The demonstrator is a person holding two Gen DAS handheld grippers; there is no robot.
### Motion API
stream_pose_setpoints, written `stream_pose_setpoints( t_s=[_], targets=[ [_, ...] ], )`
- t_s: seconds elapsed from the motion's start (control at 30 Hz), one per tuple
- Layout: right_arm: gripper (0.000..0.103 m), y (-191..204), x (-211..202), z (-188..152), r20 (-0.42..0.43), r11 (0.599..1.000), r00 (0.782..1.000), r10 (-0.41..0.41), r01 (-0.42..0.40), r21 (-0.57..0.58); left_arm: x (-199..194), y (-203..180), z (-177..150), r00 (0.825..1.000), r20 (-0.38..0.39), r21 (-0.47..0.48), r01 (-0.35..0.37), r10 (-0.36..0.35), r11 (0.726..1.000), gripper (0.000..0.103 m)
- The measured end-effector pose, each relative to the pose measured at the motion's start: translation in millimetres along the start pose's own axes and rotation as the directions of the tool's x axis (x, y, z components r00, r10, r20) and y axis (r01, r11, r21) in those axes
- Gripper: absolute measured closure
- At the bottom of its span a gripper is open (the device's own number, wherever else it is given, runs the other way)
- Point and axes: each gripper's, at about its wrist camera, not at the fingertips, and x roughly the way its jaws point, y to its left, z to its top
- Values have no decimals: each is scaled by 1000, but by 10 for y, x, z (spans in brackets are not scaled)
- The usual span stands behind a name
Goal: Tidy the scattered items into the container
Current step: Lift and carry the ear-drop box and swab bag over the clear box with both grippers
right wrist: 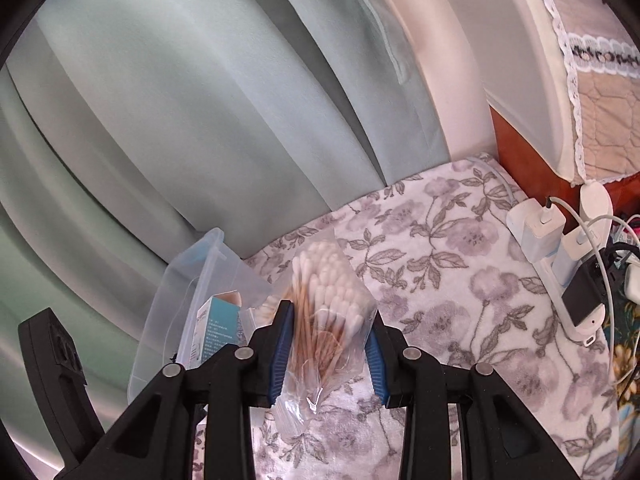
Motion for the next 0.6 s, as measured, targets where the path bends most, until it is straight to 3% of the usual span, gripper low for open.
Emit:
stream_pose_setpoints(
  t_s=[0.6],
  targets=[
    [66, 1045, -582, -7, 134, 981, 985, 110, -86, -172, -888, 329, 192, 981, 196, 14, -9, 6, 1000, 53]
  ],
)
